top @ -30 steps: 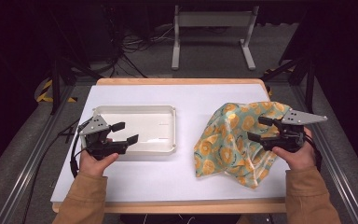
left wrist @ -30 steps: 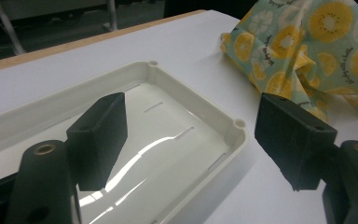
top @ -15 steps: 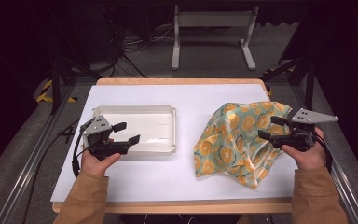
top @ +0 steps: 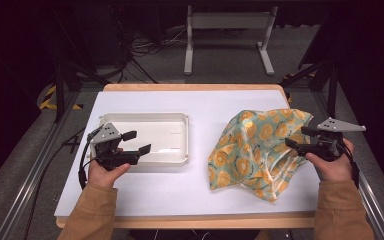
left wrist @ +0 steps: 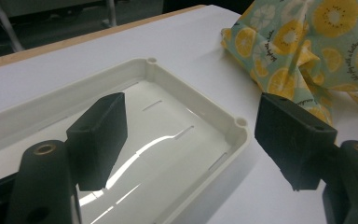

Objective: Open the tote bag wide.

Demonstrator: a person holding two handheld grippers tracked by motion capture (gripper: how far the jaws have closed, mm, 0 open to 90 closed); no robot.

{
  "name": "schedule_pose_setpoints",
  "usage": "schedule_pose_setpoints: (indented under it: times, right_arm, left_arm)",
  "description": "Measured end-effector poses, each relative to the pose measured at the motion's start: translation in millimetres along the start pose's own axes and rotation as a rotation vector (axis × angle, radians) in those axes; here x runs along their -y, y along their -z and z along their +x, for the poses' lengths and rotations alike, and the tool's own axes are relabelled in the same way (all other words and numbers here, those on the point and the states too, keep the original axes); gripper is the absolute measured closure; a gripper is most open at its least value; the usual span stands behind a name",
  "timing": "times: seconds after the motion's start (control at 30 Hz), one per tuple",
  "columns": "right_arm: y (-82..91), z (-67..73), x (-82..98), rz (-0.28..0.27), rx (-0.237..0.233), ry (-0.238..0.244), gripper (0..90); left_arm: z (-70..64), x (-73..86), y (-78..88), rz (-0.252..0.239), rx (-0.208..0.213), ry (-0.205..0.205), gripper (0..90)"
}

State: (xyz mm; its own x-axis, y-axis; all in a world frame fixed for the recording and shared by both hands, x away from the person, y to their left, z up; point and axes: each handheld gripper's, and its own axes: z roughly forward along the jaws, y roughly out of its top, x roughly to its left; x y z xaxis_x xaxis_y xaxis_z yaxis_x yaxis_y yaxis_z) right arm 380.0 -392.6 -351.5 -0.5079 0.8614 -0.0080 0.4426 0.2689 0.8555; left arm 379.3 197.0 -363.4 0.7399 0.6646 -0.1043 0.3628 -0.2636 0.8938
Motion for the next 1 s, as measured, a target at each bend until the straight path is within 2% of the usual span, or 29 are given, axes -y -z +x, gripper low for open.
schedule_pose_setpoints:
  times: [0.3, 0.47, 0.7, 1.0]
  right_arm:
    - [-1.8, -10.6, 8.9, 0.011, 0.035, -0.035, 20.8]
    - [-7.0, -15.5, 13.4, 0.039, 0.086, -0.025, 19.0]
    - [-15.2, -20.8, 21.7, 0.072, 0.085, -0.043, 18.9]
    - [-24.2, -27.4, 30.7, 0.093, 0.117, -0.05, 17.0]
  left_arm:
    - [-1.6, -0.3, -3.1, 0.006, 0.004, -0.005, 25.9]
    - [-1.4, 0.0, -3.1, 0.005, 0.003, -0.002, 25.9]
    - [-1.5, 0.0, -3.6, 0.007, 0.002, -0.006, 25.8]
    - [-2.6, 0.9, -4.8, 0.013, 0.007, -0.008, 25.9]
